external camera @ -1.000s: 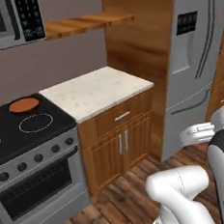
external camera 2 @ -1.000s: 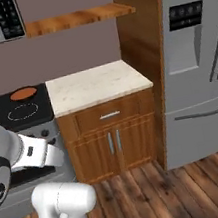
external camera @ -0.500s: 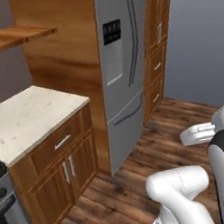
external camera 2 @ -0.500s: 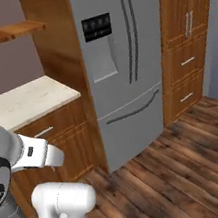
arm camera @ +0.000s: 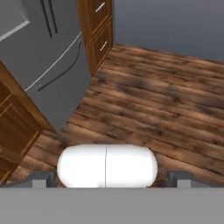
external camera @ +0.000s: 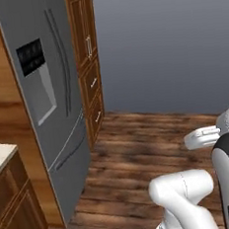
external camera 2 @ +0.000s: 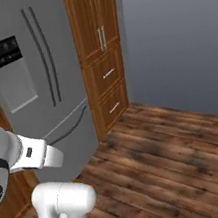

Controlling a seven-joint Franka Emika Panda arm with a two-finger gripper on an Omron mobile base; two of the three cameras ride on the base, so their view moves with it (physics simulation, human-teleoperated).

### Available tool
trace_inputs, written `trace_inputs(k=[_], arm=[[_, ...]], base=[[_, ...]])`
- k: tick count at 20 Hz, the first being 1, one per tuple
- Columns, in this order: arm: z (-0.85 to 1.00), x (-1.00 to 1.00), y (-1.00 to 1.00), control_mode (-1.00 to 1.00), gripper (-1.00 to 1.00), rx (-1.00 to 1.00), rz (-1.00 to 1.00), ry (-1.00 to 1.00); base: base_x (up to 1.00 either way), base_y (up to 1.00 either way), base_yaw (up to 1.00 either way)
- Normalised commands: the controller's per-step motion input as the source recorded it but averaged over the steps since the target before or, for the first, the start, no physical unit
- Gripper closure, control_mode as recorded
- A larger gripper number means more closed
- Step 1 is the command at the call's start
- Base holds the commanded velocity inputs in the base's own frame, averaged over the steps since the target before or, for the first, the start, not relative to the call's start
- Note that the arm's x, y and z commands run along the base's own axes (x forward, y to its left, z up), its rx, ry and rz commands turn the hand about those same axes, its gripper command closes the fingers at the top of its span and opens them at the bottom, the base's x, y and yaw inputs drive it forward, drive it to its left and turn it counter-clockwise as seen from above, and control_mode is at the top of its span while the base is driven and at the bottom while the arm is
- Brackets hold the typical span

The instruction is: Retrieve the fish from the fridge and place it on the saucepan with marinade on the stove.

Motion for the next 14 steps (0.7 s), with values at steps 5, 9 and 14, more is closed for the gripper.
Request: trace_inputs(k=[5,9,14], arm=[[0.00,0.00,0.00,1.00,-1.00,0.00,0.00,0.00],[0.00,0.00,0.00,1.00,-1.00,0.00,0.00,0.00],[0.00,0.00,0.00,1.00,-1.00,0.00,0.00,0.00]], base=[[1.00,-0.38,-0.42],[1.00,-0.30,-0.33],[1.00,-0.05,-0.13]])
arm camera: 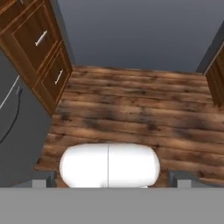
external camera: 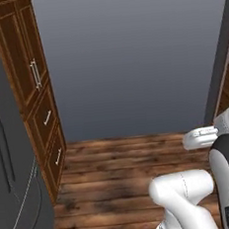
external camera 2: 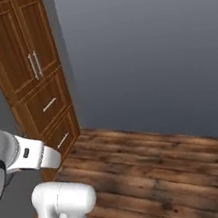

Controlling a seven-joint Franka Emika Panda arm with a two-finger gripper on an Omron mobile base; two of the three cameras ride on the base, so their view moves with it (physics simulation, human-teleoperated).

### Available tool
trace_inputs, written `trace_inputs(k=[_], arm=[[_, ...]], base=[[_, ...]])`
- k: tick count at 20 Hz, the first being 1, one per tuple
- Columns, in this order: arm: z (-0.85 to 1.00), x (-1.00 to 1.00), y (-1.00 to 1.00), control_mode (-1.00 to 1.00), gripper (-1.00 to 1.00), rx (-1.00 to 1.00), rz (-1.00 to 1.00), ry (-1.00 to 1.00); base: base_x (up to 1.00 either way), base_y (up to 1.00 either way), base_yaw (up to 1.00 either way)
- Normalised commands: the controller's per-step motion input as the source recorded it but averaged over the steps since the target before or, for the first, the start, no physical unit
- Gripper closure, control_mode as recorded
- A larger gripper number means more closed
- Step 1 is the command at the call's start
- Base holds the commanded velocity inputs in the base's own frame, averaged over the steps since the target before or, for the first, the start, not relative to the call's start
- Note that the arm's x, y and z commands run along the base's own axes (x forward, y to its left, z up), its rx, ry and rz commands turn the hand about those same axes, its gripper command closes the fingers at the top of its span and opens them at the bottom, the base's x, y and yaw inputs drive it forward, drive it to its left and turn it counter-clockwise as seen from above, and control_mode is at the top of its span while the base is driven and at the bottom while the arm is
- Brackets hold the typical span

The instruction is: Retrieve the fish from the fridge and place it on the saucepan with marinade on the stove.

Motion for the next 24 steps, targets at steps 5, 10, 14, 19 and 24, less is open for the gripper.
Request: trace_inputs(k=[5,10,14,19,24], arm=[[0.00,0.00,0.00,1.00,-1.00,0.00,0.00,0.00],[0.00,0.00,0.00,1.00,-1.00,0.00,0.00,0.00],[0.00,0.00,0.00,1.00,-1.00,0.00,0.00,0.00],[0.00,0.00,0.00,1.00,-1.00,0.00,0.00,0.00],[0.00,0.00,0.00,1.00,-1.00,0.00,0.00,0.00]], base=[[0.93,-0.05,0.11],[0.67,-0.21,0.45],[0.34,-0.09,0.55],[0.31,-0.06,0.55],[0.34,0.00,0.53]])
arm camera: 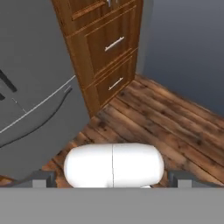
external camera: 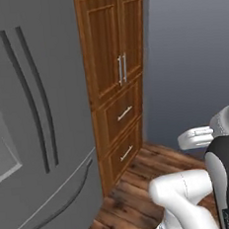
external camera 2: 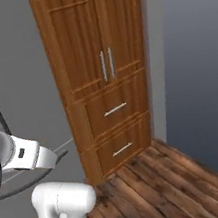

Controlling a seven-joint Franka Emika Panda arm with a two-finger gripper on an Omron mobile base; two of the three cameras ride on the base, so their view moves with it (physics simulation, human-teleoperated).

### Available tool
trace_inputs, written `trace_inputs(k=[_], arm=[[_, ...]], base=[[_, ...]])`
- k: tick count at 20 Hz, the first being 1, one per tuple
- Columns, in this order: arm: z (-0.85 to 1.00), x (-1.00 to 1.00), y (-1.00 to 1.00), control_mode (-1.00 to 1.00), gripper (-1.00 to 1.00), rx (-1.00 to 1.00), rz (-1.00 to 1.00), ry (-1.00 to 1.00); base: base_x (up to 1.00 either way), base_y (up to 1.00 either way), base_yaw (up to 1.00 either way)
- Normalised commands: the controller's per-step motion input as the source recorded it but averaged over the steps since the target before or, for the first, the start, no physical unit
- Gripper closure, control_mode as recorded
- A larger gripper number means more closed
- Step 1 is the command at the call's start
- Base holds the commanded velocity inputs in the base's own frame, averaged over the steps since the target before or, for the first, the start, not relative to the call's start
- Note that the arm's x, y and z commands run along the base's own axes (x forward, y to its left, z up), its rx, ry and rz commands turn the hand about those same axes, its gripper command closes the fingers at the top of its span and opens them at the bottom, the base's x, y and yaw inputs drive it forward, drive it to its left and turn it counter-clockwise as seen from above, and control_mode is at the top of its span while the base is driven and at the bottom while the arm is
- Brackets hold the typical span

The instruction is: Retrieve the fish from the fridge and place it on the saucepan with marinade on the stove.

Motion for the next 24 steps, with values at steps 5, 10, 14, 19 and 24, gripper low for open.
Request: trace_inputs(k=[5,10,14,19,24], arm=[[0.00,0.00,0.00,1.00,-1.00,0.00,0.00,0.00],[0.00,0.00,0.00,1.00,-1.00,0.00,0.00,0.00],[0.00,0.00,0.00,1.00,-1.00,0.00,0.00,0.00],[0.00,0.00,0.00,1.00,-1.00,0.00,0.00,0.00],[0.00,0.00,0.00,1.00,-1.00,0.00,0.00,0.00]], base=[[0.37,0.00,0.54],[0.37,0.00,0.56],[0.43,-0.02,0.55],[0.51,-0.04,0.55],[0.46,-0.09,0.47]])
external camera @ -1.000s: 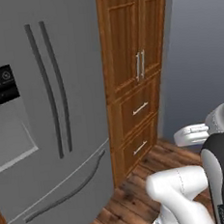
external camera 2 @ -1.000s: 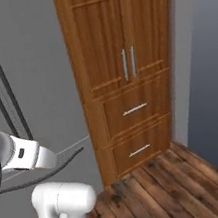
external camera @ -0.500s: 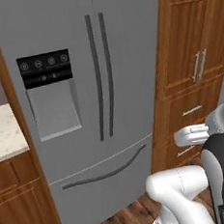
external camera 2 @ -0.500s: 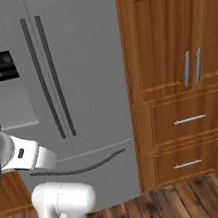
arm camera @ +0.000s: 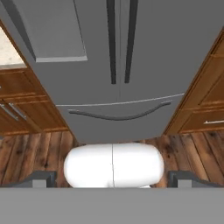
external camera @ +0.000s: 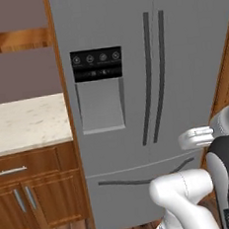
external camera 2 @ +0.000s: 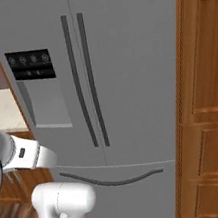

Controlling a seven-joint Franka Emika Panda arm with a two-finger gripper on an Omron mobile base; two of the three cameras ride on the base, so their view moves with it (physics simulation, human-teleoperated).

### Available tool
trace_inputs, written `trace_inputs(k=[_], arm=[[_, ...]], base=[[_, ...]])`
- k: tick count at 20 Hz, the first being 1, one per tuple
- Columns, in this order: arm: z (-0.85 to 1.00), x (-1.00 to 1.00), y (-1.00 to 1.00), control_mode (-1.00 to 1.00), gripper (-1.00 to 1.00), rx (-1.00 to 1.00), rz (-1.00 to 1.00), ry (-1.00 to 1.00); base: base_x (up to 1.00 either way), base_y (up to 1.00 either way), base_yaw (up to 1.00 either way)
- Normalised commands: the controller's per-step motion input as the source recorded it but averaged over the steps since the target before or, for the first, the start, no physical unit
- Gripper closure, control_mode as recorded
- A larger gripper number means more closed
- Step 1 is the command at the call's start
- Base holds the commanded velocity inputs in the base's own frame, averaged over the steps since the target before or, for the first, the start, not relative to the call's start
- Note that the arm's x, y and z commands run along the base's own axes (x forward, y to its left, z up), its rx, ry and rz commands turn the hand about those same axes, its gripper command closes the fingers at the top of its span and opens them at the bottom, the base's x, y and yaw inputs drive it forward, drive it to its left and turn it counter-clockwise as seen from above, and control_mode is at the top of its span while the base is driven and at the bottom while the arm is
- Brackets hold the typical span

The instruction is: Retrieve the fish from the fridge and place it on the saucepan with marinade on the stove.

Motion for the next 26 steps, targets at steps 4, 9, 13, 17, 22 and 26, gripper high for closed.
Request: trace_inputs(k=[4,9,13,17,22,26], arm=[[0.00,0.00,0.00,1.00,-1.00,0.00,0.00,0.00],[0.00,0.00,0.00,1.00,-1.00,0.00,0.00,0.00],[0.00,0.00,0.00,1.00,-1.00,0.00,0.00,0.00],[0.00,0.00,0.00,1.00,-1.00,0.00,0.00,0.00],[0.00,0.00,0.00,1.00,-1.00,0.00,0.00,0.00],[0.00,0.00,0.00,1.00,-1.00,0.00,0.00,0.00]], base=[[0.02,-0.04,0.06],[-0.16,0.00,-0.01],[-0.51,0.00,-0.05],[-0.57,0.00,-0.05],[-0.02,0.00,0.00],[0.39,-0.04,0.00]])
